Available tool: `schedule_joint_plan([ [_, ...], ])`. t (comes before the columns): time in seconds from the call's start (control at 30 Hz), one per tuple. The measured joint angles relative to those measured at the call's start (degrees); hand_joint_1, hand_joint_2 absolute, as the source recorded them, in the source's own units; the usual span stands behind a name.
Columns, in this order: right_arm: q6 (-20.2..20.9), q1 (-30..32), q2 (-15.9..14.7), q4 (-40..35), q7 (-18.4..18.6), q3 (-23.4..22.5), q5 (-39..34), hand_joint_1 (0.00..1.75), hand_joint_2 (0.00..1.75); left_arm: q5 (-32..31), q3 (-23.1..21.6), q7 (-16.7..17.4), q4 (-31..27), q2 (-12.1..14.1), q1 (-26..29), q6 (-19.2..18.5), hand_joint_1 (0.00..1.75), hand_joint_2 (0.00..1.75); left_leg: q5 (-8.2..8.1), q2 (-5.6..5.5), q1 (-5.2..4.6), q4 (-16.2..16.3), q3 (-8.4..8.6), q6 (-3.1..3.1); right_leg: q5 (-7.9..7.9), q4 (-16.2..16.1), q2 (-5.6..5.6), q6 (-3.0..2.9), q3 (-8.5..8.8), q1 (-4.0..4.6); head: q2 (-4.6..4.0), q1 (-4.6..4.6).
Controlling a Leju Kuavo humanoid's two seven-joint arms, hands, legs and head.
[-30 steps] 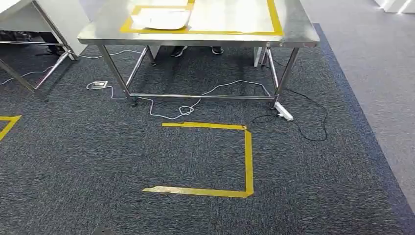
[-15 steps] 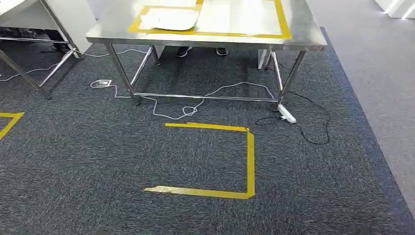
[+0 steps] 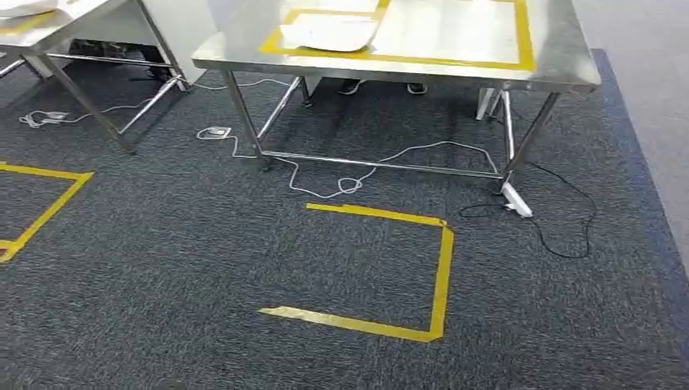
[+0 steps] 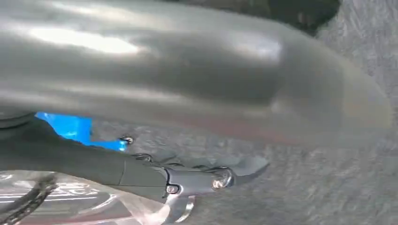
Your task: Take the parts from the cabinet and place them on the table.
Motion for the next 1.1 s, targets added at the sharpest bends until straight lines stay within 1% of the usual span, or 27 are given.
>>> schedule_joint_plan([
  [0.03, -0.02, 0.07, 0.00, 0.00, 0.07, 0.00, 0.00, 0.00, 0.00, 0.00, 0.00, 0.02, 0.00, 0.00, 0.04, -0.04, 0.00, 0.00, -1.50, 0.41, 0.21, 4.48, -2.59, -0.28, -0.23, 0.00, -0.99, -0.04, 0.15, 0.01, 0.00, -0.07],
  [0.07, -0.09, 0.04, 0.00, 0.00, 0.11, -0.07, 0.00, 0.00, 0.00, 0.00, 0.00, 0.02, 0.06, 0.00, 0.08, -0.07, 0.00, 0.00, -1.72, 0.60, 0.50, 7.38, -4.46, -0.57, -0.45, 0.01, -1.88, -0.03, 0.36, 0.01, 0.00, -0.09],
  [0.1, -0.09, 0.00, 0.00, 0.00, 0.13, -0.09, 0.00, 0.00, 0.00, 0.00, 0.00, 0.00, 0.11, 0.00, 0.21, -0.07, 0.00, 0.00, -0.43, 0.70, 0.77, 7.25, -4.77, -0.75, -0.69, 0.01, -2.63, 0.02, 0.49, 0.01, 0.00, -0.04],
  [0.13, -0.09, -0.04, 0.00, 0.00, 0.13, -0.09, 0.00, 0.00, 0.00, 0.00, 0.11, 0.02, 0.15, 0.00, 0.30, -0.09, 0.00, 0.00, 1.99, 0.86, 0.95, 4.90, -3.99, -0.85, -0.99, 0.00, -3.34, 0.07, 0.46, 0.01, 0.00, -0.11],
  [0.17, -0.09, -0.06, 0.00, 0.00, 0.13, -0.09, 0.00, 0.00, 0.00, 0.00, 0.13, 0.00, 0.17, 0.00, 0.31, -0.09, 0.00, 0.00, 5.10, 1.34, 1.03, 0.37, -2.03, -0.80, -1.39, 0.00, -4.08, 0.22, 1.00, -0.02, 0.00, -0.07],
  [0.2, -0.09, -0.09, 0.00, 0.00, 0.13, -0.09, 0.00, 0.00, 0.00, 0.00, 0.13, 0.00, 0.17, 0.00, 0.31, -0.09, 0.00, 0.00, 7.82, 2.60, 1.04, -4.98, 0.44, -0.67, -1.82, -0.01, -4.79, 0.46, 1.60, -0.04, 0.00, -0.09],
  [0.23, -0.09, -0.10, 0.00, 0.00, 0.13, -0.09, 0.00, 0.00, 0.00, 0.00, 0.15, 0.00, 0.17, 0.00, 0.17, -0.09, 0.00, 0.00, 7.99, 6.26, 0.73, -8.43, 2.20, -0.49, -2.23, 0.01, -5.34, 1.00, 2.15, 0.19, 0.00, -0.07],
  [0.27, -0.09, -0.04, -0.02, 0.00, 0.13, -0.09, 0.00, 0.00, 0.00, -0.02, 0.13, -0.02, 0.20, 0.00, -0.05, -0.09, 0.00, 0.00, 7.56, 6.76, 0.28, -9.26, 2.27, 0.02, -2.74, 0.27, -5.77, 1.45, 2.24, 0.62, 0.00, -0.26],
  [0.33, -0.09, -0.16, -0.02, 0.00, 0.15, -0.09, 0.00, 0.00, 0.00, -0.02, 0.15, -0.13, 0.22, 0.00, 0.02, -0.09, 0.00, 0.00, 7.40, 5.47, 0.15, -8.97, 1.80, 0.58, -2.79, -0.13, -7.15, 1.88, 2.60, 0.60, 0.00, -0.13],
  [0.37, -0.09, -0.30, -0.02, 0.00, 0.13, -0.07, 0.00, 0.00, 0.00, -0.02, 0.18, -0.13, 0.24, -0.02, 0.22, -0.09, 0.00, 0.00, 7.44, 4.63, 0.01, -9.09, 1.71, 0.87, -2.80, -0.43, -7.90, 2.15, 3.72, 0.54, 0.00, -0.13],
  [0.4, -0.09, -0.30, -0.02, -0.11, 0.13, 0.07, -0.02, 0.00, 0.00, -0.02, 0.22, -0.13, 0.24, -0.04, 0.26, -0.09, 0.00, 0.00, 7.87, 3.79, 0.44, -9.72, 2.10, 1.50, -3.20, -0.38, -7.67, 2.57, 3.78, 0.37, 0.00, -0.18],
  [0.43, -0.09, -0.32, -0.04, -0.13, 0.13, 0.11, 0.00, 0.00, 0.00, -0.02, 0.31, -0.13, 0.24, -0.09, 0.31, -0.07, 0.00, 0.00, 8.02, 3.26, 0.59, -9.78, 2.10, 1.75, -4.25, 0.78, -4.06, 2.82, 3.01, 0.21, 0.00, 0.24],
  [0.47, -0.09, -0.31, -0.04, -0.15, 0.11, 0.15, -0.02, 0.00, 0.00, -0.02, 0.33, -0.13, 0.24, -0.09, 0.12, -0.07, 0.00, 0.00, 8.02, 2.54, 0.60, -9.77, 1.99, 1.99, -6.08, 4.00, -1.79, 2.87, 1.45, 0.11, 0.00, 0.35],
  [0.53, -0.09, -0.13, -0.04, -0.13, 0.20, 0.17, 0.00, 0.00, 0.00, -0.02, 0.24, -0.15, 0.24, -0.11, -0.02, -0.11, 0.00, 0.00, 7.88, 0.95, 0.50, -9.76, 1.93, 2.36, -10.20, 14.39, -0.26, 2.90, -4.12, 0.10, 0.00, 0.44],
  [0.57, -0.09, -0.05, -0.04, -0.13, 0.20, 0.18, 0.00, 0.00, 0.00, -0.02, 0.26, -0.15, 0.24, -0.09, 0.00, -0.11, 0.00, 0.00, 7.83, 0.11, 0.41, -9.74, 2.03, 2.43, -10.76, 18.04, -0.14, 2.89, -6.55, 0.12, -0.02, 0.46],
  [0.6, -0.09, -0.06, -0.04, -0.13, 0.20, 0.18, 0.00, 0.00, 0.00, -0.02, 0.31, -0.15, 0.28, -0.09, 0.07, -0.09, 0.00, 0.00, 7.73, -0.64, 0.36, -9.74, 2.19, 2.52, -9.74, 18.69, -0.14, 2.82, -7.64, 0.12, 0.00, 0.44],
  [0.63, -0.09, -0.06, -0.04, -0.15, 0.20, 0.15, 0.00, 0.00, 0.00, -0.02, 0.33, -0.15, 0.33, -0.09, 0.07, -0.11, 0.00, 0.00, 7.62, -1.53, 0.32, -9.73, 2.44, 2.48, -7.37, 16.78, -0.10, 2.68, -7.43, 0.12, 0.00, 0.46],
  [0.7, -0.09, -0.06, -0.04, -0.15, 0.20, 0.13, 0.00, 0.00, 0.00, -0.02, 0.31, -0.15, 0.39, -0.11, 0.07, -0.11, 0.00, 0.00, 7.25, -3.26, 0.30, -9.73, 3.24, 2.25, -0.90, 7.41, 1.05, 2.25, -4.12, 0.12, 0.00, 0.48],
  [0.73, -0.09, -0.07, -0.04, -0.15, 0.20, 0.13, 0.00, 0.00, 0.00, -0.02, 0.31, -0.15, 0.39, -0.11, 0.05, -0.11, 0.00, 0.00, 7.02, -3.96, 0.40, -9.73, 3.38, 2.01, 0.95, 3.01, 3.89, 1.95, -2.64, 0.01, 0.00, 0.55],
  [0.77, -0.09, -0.06, -0.07, -0.13, 0.15, 0.20, -0.02, 0.00, 0.00, -0.02, 0.31, -0.15, 0.46, -0.11, -0.13, -0.11, 0.00, 0.00, 6.77, -4.62, 0.07, -9.38, 3.23, 1.60, 0.35, 1.99, 5.73, 1.86, -2.08, -0.22, 0.00, 0.39],
  [0.83, -0.13, -0.15, -0.07, -0.18, 0.17, 0.24, 0.00, 0.00, 0.00, -0.02, 0.26, -0.15, 0.48, -0.07, -0.02, -0.13, 0.00, 0.00, 6.96, -5.71, 0.71, -9.58, 2.67, 0.86, -0.19, 1.34, 4.94, 1.82, -1.21, 0.12, 0.00, 0.28],
  [0.9, -0.13, -0.14, -0.04, -0.31, 0.17, 0.15, 0.00, 0.00, 0.00, -0.02, 0.26, -0.15, 0.50, -0.04, 0.18, -0.11, 0.00, 0.00, 7.12, -6.94, 0.79, -9.74, 2.56, 0.01, 0.18, 0.63, 3.62, 1.11, -0.83, -0.07, 0.00, 0.26],
  [0.93, -0.13, -0.13, -0.02, -0.31, 0.17, 0.20, 0.00, 0.00, 0.00, -0.02, 0.26, -0.15, 0.52, -0.02, 0.29, -0.11, 0.00, 0.00, 6.45, -4.18, 0.72, -8.84, 2.42, -0.18, 0.32, 0.20, 2.59, 0.86, -0.41, -0.15, 0.00, 0.35],
  [0.97, -0.13, -0.10, -0.02, -0.31, 0.13, 0.15, 0.00, 0.00, 0.00, -0.02, 0.26, -0.15, 0.52, -0.02, 0.08, -0.11, 0.00, 0.00, 4.73, -1.67, 0.66, -6.22, 1.13, -0.46, 0.22, 0.06, 1.81, 0.57, -0.14, -0.14, 0.00, -0.48],
  [1.0, -0.08, -0.02, -0.02, -0.31, 0.13, 0.13, 0.00, 0.00, 0.00, -0.02, 0.26, -0.15, 0.55, 0.00, -0.15, -0.11, 0.00, 0.00, 2.69, -0.39, 0.72, -2.25, -0.90, -0.79, 0.09, 0.07, 0.84, 0.39, -0.05, -0.07, 0.00, -0.55],
  [1.07, -0.07, -0.02, -0.02, -0.24, 0.15, 0.04, 0.00, 0.00, 0.00, -0.02, 0.24, -0.15, 0.57, 0.02, -0.15, -0.11, 0.00, 0.00, -0.44, 0.54, 0.97, 6.15, -5.31, -1.24, -0.34, 0.09, -1.16, 0.21, 0.19, 0.03, 0.00, -0.50],
  [1.1, -0.06, -0.11, -0.02, -0.22, 0.15, -0.02, 0.02, 0.00, 0.00, -0.02, 0.24, -0.15, 0.66, 0.02, -0.11, -0.11, 0.00, 0.00, -0.17, 0.60, 1.07, 7.59, -6.20, -1.34, -0.53, 0.10, -1.96, 0.23, 0.22, 0.03, 0.00, -0.57],
])
